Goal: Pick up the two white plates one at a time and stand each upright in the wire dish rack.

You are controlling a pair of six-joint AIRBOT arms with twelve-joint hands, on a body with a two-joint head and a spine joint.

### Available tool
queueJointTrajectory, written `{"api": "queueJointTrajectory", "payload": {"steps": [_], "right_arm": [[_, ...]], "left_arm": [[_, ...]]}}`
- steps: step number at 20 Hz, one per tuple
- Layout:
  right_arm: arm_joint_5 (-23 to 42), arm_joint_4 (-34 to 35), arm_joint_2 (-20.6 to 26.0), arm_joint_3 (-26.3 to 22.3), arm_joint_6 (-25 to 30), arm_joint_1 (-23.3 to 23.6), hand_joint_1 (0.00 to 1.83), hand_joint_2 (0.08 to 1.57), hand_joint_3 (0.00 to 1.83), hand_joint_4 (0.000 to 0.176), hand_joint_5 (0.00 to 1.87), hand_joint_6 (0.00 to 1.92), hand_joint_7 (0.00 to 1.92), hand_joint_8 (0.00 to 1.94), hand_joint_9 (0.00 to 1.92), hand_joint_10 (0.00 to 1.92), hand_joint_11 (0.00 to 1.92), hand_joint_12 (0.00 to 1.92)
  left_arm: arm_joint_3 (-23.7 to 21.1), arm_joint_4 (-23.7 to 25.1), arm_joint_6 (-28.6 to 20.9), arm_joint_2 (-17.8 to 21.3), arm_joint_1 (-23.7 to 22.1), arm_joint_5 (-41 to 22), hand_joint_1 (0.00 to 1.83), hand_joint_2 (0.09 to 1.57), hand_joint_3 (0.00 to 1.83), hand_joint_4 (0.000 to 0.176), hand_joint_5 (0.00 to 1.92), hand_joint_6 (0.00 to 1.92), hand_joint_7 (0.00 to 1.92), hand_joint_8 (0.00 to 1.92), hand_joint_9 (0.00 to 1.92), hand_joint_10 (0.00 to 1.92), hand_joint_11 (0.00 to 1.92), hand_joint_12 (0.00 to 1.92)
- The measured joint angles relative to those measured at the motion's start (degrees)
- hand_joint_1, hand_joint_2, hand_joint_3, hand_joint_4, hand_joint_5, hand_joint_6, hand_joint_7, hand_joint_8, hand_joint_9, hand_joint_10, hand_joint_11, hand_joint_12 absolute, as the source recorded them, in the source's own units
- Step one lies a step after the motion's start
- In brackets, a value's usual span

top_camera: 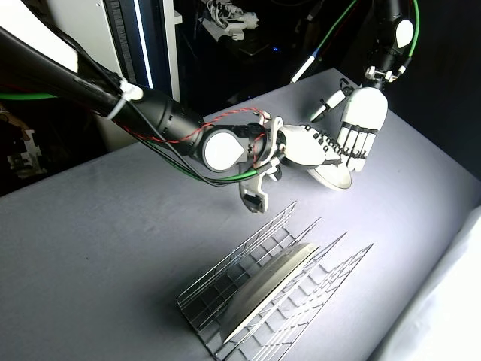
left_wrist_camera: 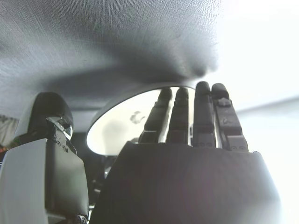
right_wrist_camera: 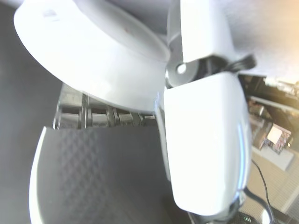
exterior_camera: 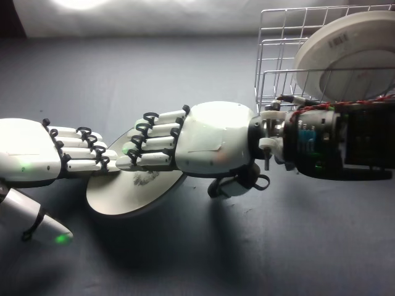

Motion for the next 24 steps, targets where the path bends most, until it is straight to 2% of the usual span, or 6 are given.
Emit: {"api": "queueJointTrajectory", "payload": {"steps": [10,11,12,13,16,24], "right_arm": [[1.3,0.6,-2.0,1.5,0.0,0.1,1.41,1.13,0.0,0.0,0.74,0.05,0.77,0.03,0.79,0.06,0.41,1.12],[2.0,1.0,-2.2,1.5,0.0,0.1,1.56,1.12,0.0,0.0,0.87,0.05,0.9,0.02,0.81,1.02,0.41,1.24],[2.4,1.0,-2.3,1.5,0.0,0.0,1.39,1.13,0.05,0.0,0.83,1.0,0.92,0.77,0.83,1.26,0.36,1.41],[2.9,1.0,-2.2,1.5,-0.2,0.1,1.47,1.12,0.0,0.0,0.84,1.05,0.93,0.93,0.96,1.09,0.8,1.54],[3.9,1.1,-2.1,1.5,-0.2,0.0,1.39,1.08,0.0,0.0,0.93,0.93,1.05,0.82,1.05,1.07,0.98,1.21],[4.3,0.8,-2.0,1.5,-0.4,0.0,1.49,1.08,0.0,0.0,0.92,0.9,1.04,0.8,1.03,0.95,0.88,1.53]], "left_arm": [[0.0,0.0,0.0,0.0,0.0,0.0,0.0,1.08,0.0,0.0,0.01,0.01,0.01,0.0,0.0,0.0,0.0,0.0],[0.0,0.0,0.0,-0.1,0.0,0.0,0.0,1.1,0.0,0.0,0.04,0.01,0.03,0.01,0.01,0.0,0.01,0.01],[0.0,-0.1,0.0,-0.1,0.0,0.0,0.0,1.1,0.0,0.0,0.04,0.01,0.03,0.01,0.01,0.01,0.02,0.01],[0.0,-0.1,0.0,-0.1,0.1,0.0,0.0,1.09,0.0,0.0,0.0,0.0,0.0,0.0,0.0,0.0,0.0,0.0],[0.0,-0.1,0.0,-0.1,0.2,0.0,0.0,1.09,0.0,0.0,0.0,0.0,0.0,0.0,0.0,0.0,0.0,0.0],[-1.0,5.4,-0.1,0.8,-5.1,0.9,0.0,1.11,0.01,0.0,0.0,0.0,0.0,0.0,0.0,0.0,0.0,0.0]]}}
